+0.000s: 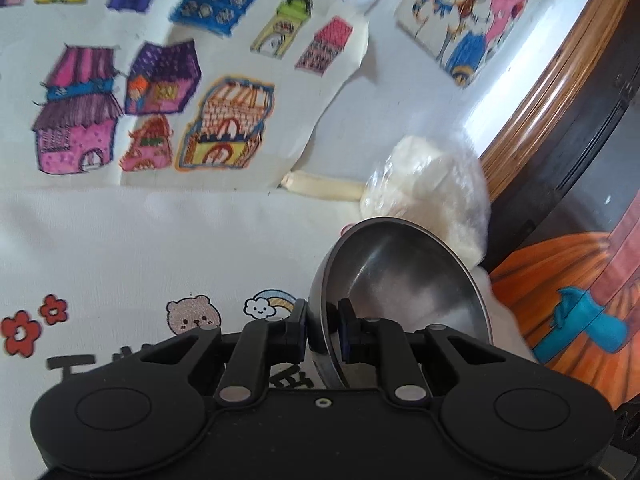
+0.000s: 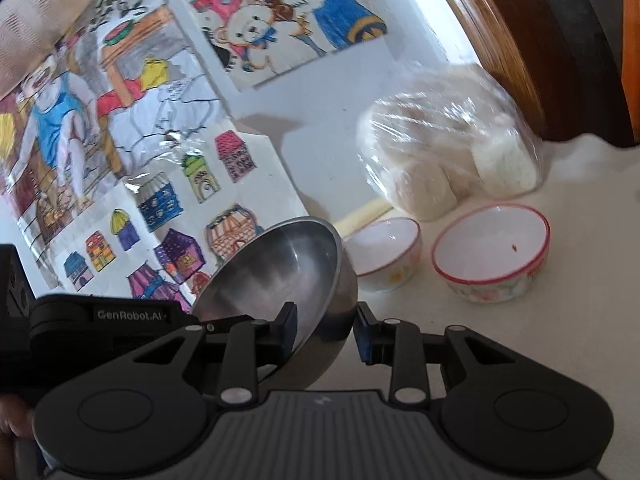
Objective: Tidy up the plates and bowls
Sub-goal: 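Lift the steel bowl with both grippers toward the plate stack, then lower the steel bowl with both grippers onto the cloth beside the plate stack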
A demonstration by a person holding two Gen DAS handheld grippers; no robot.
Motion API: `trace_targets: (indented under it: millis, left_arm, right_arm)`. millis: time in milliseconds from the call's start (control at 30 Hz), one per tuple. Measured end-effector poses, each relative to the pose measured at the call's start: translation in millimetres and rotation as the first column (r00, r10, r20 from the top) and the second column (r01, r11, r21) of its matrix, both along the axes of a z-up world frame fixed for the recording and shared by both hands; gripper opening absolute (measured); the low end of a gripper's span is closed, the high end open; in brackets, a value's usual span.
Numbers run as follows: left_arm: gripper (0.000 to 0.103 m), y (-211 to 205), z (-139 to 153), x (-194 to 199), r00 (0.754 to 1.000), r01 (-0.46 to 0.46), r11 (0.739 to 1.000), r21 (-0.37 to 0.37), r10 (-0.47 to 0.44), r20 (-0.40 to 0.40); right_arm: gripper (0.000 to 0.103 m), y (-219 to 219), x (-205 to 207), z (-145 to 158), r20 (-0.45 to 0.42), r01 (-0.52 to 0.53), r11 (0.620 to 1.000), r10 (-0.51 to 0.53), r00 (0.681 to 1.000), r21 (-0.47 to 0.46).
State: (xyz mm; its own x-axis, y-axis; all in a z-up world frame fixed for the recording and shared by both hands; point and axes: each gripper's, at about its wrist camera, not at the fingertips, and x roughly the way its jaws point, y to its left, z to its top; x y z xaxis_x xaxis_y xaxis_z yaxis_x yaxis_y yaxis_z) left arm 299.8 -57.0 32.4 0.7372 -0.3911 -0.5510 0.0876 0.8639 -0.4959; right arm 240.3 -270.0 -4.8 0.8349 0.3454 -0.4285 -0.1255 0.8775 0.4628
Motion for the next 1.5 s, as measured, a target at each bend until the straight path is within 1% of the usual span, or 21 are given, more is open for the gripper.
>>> trace_targets:
  millis: [67,167,333,467,600,767,933,1000,1133,1233,1367,1500]
  left_arm:
    - [0.017,5,11,-14,1.0,0.0,1.0,-0.01,0.001,0.017]
    - [0.017,12,27,-38,0.999,0.002,1.0,-0.004,-0.002,0.043]
    - [0.017,28,46,-82,0.998,0.0,1.0,0.001,0.0,0.057]
    - [0.016,43,49,-116,0.999,-0.001,1.0,-0.012,0.002,0.042]
    - [0.016,55,48,-149,0.999,-0.011,1.0,-0.015,0.011,0.041]
    - [0.016,68,42,-189,1.0,-0.008,1.0,-0.006,0.008,0.016]
    - [0.016,80,29,-224,0.999,0.026,1.0,0.005,-0.026,-0.025]
    - [0.016,86,21,-234,0.997,0.035,0.999,-0.012,-0.036,-0.062]
    - [0.016,99,7,-248,0.992,0.035,0.997,-0.064,-0.043,-0.117]
    - [0.016,107,-2,-258,0.989,0.03,0.996,-0.079,-0.041,-0.144]
    - [0.016,111,-10,-268,0.984,0.019,0.997,-0.07,-0.031,-0.177]
    - [0.017,114,-17,-274,0.977,0.013,0.999,-0.044,-0.022,-0.211]
  right_arm:
    - [0.034,6,-9,14,0.018,-0.006,1.0,0.006,1.0,-0.013]
    - [0.034,16,-26,36,0.042,-0.016,1.0,0.017,0.999,-0.025]
    - [0.034,35,-63,64,0.047,-0.04,0.997,0.043,0.998,-0.061]
    - [0.033,45,-91,76,0.024,-0.076,0.996,0.078,0.997,-0.051]
    - [0.034,54,-118,83,0.021,-0.109,0.991,0.111,0.994,-0.072]
    - [0.034,65,-146,83,-0.002,-0.152,0.985,0.153,0.988,-0.08]
    - [0.034,71,-177,78,-0.07,-0.208,0.975,0.202,0.977,-0.078]
    - [0.034,73,-189,75,-0.104,-0.226,0.971,0.218,0.97,-0.075]
    - [0.034,82,-209,71,-0.161,-0.247,0.964,0.23,0.96,-0.098]
    - [0.033,88,-221,70,-0.192,-0.262,0.959,0.239,0.952,-0.105]
    - [0.034,94,-231,67,-0.235,-0.288,0.952,0.259,0.937,-0.101]
    - [0.034,97,-235,59,-0.278,-0.308,0.948,0.276,0.92,-0.076]
